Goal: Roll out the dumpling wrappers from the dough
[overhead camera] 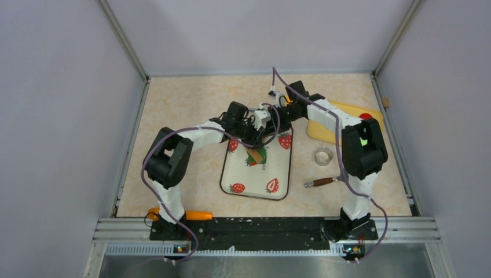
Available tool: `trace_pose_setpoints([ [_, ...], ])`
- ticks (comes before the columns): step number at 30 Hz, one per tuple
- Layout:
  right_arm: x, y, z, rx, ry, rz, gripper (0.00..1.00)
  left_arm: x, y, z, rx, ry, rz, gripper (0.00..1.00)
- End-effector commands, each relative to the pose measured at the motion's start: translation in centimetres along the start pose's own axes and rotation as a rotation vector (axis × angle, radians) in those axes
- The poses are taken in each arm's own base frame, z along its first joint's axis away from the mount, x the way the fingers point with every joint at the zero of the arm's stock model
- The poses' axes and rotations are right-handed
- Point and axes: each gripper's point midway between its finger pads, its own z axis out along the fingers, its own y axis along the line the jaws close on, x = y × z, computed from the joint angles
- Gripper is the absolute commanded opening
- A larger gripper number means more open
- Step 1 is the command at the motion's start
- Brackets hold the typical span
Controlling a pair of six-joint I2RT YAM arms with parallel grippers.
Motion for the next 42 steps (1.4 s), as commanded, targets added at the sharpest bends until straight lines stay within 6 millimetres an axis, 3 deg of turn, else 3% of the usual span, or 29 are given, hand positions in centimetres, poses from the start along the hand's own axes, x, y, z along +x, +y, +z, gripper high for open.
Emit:
trace_pose_setpoints([
  [1, 4.1, -1.7, 3.8, 0.102, 0.156, -0.077, 0.00, 5.1, 2.2, 0.1, -0.115, 0.080, -0.189, 0.00],
  [8, 7.6, -1.6, 6.1, 0.099, 0.234, -0.099, 0.00, 8.8, 0.8, -1.7, -0.155, 0.106, -0.245, 0.00],
  [11, 7.9, -0.8, 6.6, 0.071, 0.237, -0.103, 0.00, 8.6, 0.1, -2.6, -0.144, 0.083, -0.257, 0.00],
  [14, 6.1, 0.9, 6.4, 0.019, 0.202, -0.109, 0.00, 6.5, -0.1, -3.6, -0.143, 0.066, -0.230, 0.00],
  [20, -1.4, 4.5, 1.5, -0.034, 0.025, -0.203, 0.00, -3.3, -1.1, -7.5, -0.138, -0.121, 0.014, 0.00],
  [23, -2.7, 4.1, -0.5, -0.020, -0.008, -0.216, 0.00, -6.4, -1.2, -7.6, -0.114, -0.161, 0.098, 0.00],
  [27, -2.2, 1.9, -1.0, 0.028, -0.005, -0.182, 0.00, -7.3, 0.1, -5.5, -0.082, -0.147, 0.093, 0.00],
  [33, 0.0, -0.4, 0.5, 0.059, 0.055, -0.172, 0.00, -5.6, 1.2, -2.2, -0.037, -0.114, 0.000, 0.00],
  [38, 3.1, -2.3, 2.3, 0.092, 0.133, -0.139, 0.00, -0.9, 1.7, -0.5, -0.042, -0.031, -0.084, 0.00],
  [42, 6.2, -2.4, 4.1, 0.089, 0.213, -0.142, 0.00, 3.4, 1.1, -0.5, -0.040, 0.045, -0.164, 0.00],
])
